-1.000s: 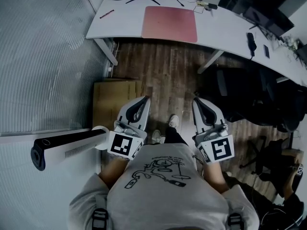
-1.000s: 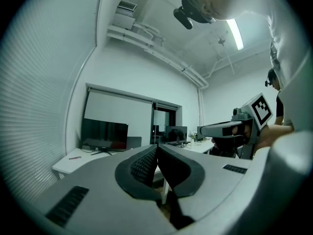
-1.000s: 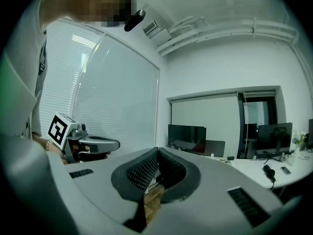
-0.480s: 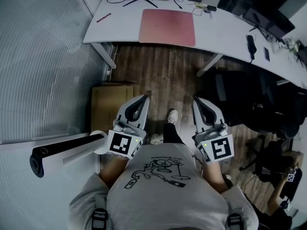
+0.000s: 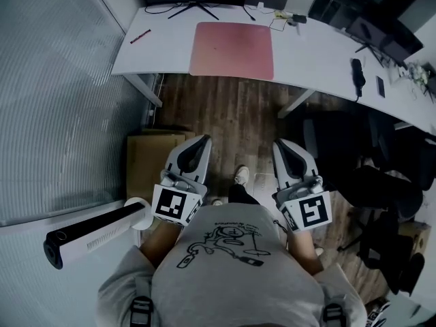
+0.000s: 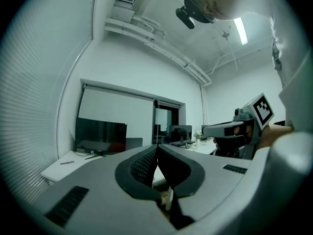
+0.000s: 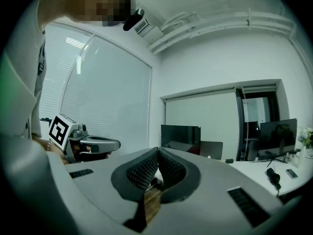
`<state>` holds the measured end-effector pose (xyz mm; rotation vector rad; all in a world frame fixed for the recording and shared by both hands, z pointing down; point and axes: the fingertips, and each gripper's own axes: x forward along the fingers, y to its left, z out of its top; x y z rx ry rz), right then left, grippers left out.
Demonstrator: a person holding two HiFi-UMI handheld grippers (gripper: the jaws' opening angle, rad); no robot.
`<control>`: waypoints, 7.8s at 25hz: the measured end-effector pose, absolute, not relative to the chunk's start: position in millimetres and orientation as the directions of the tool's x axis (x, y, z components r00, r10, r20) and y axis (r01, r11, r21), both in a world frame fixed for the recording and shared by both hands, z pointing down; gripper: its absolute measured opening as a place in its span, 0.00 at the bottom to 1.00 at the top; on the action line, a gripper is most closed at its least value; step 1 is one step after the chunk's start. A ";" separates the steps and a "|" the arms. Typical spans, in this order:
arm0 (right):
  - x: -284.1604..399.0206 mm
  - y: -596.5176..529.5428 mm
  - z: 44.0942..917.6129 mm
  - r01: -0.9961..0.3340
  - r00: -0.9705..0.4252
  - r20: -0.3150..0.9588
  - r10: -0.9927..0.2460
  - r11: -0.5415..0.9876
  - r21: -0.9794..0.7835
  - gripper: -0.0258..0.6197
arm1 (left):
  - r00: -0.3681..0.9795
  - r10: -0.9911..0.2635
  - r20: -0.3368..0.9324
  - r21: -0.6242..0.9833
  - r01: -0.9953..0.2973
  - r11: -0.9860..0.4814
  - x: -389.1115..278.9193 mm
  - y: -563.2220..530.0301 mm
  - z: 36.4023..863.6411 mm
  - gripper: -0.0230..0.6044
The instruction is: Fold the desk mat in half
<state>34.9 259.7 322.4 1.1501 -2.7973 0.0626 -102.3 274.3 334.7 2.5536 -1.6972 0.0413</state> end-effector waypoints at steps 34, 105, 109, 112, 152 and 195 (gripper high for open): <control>70.2 38.7 323.6 -0.663 -0.743 0.130 -0.657 0.749 -0.001 0.05 | 0.345 -0.931 0.121 0.073 -0.938 -0.338 -67.0 53.0 352.7 0.07; -115.3 -150.8 360.9 -0.731 -0.662 0.177 -0.728 0.680 0.059 0.05 | 0.432 -0.700 0.569 0.751 -0.620 0.228 -328.0 -156.2 787.6 0.25; -109.8 -149.0 362.9 -0.742 -0.652 0.179 -0.737 0.669 0.053 0.05 | 0.406 -0.713 0.572 0.731 -0.646 0.219 -331.2 -155.4 782.8 0.12; -106.4 -147.1 361.1 -0.747 -0.647 0.172 -0.743 0.663 0.048 0.05 | 0.396 -0.718 0.572 0.698 -0.696 0.171 -327.3 -156.5 772.5 0.09; -61.3 -142.6 359.0 -0.780 -0.614 0.163 -0.772 0.626 0.025 0.05 | 0.521 -0.609 0.598 0.361 -0.853 -0.376 -214.2 -179.7 711.7 0.09; 29.5 -154.6 351.1 -0.811 -0.575 0.154 -0.804 0.584 0.019 0.05 | 0.567 -0.535 0.626 0.353 -0.818 -0.454 -114.9 -190.5 708.7 0.09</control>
